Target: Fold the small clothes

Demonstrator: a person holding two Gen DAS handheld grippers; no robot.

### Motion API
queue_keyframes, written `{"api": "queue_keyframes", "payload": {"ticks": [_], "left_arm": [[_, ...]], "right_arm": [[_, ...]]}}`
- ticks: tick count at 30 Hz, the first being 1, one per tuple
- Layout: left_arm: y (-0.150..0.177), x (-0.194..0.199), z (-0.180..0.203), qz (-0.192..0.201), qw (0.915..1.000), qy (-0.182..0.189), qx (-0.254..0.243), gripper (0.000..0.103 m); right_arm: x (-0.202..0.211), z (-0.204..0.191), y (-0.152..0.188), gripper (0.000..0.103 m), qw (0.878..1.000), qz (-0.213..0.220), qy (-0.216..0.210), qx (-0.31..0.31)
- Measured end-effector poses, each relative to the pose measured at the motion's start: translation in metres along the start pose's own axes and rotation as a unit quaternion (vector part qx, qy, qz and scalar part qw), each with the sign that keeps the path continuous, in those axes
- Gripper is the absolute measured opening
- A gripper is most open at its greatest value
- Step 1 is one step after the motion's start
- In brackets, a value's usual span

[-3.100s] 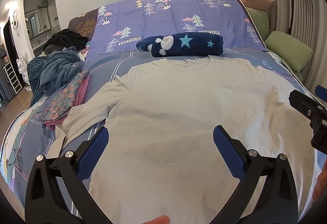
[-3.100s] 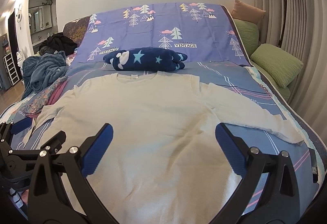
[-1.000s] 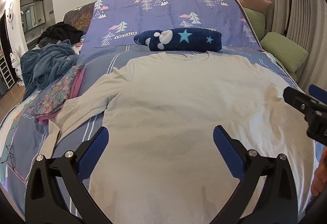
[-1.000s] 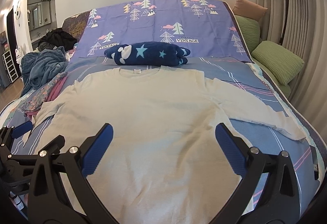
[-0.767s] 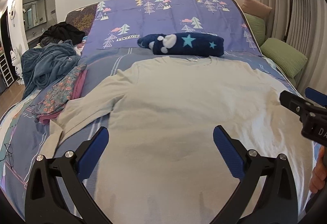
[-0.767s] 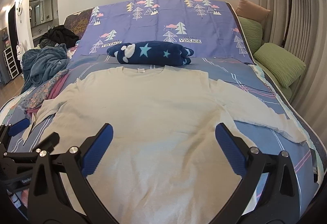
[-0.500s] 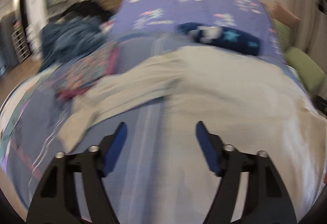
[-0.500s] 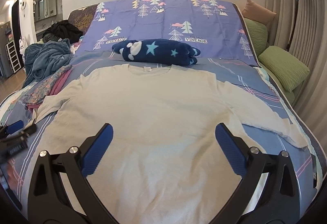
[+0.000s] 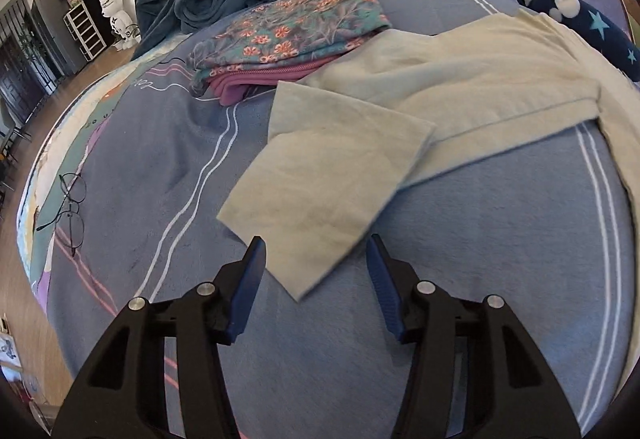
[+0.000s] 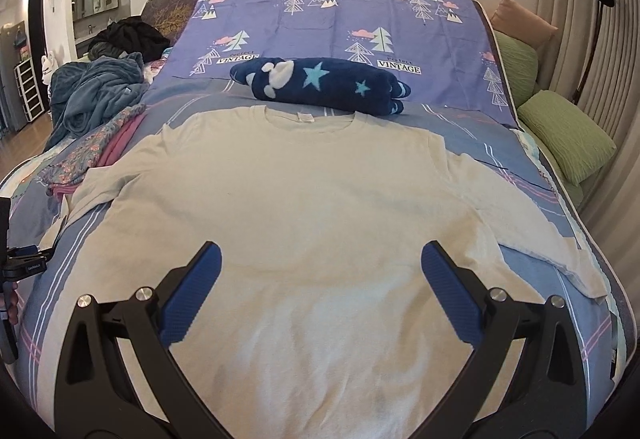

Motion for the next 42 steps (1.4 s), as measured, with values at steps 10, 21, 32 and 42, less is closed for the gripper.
{"api": "queue_keyframes", "payload": {"ticks": [10, 21, 32, 42], "left_arm": [[-0.017, 0.031, 0.023, 0.011, 0.9944, 0.1, 0.031, 0.003], [-0.04, 0.139, 0.166, 0.1, 0.9521, 0.28, -0.071, 0.003], [-0.004, 0.137, 0.218, 0.053, 0.9401, 0.32, -0.106, 0.003], [-0.004, 0.147, 0.206, 0.062, 0.941, 0.32, -0.09, 0.003]], "right_arm": [[-0.005, 0.005, -0.001, 0.101, 1.0, -0.009, -0.001, -0.005], [-0.005, -0.037, -0.017, 0.101, 0.991, -0.038, -0.128, -0.009], [-0.032, -0.068, 0.002, 0.073, 0.941, -0.187, -0.265, -0.101], [-0.046, -0.112, 0.022, 0.066, 0.835, -0.315, -0.382, -0.24]]}}
Point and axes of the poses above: each gripper's, at about its wrist camera, not at the fingertips, and x roughly against the way its jaws point, z to its right, y to its underside, the point moved 6 cm from there along -x, roughly the way its jaws point, and after that the axes turned 6 degrees about z, right-handed, at the moved point
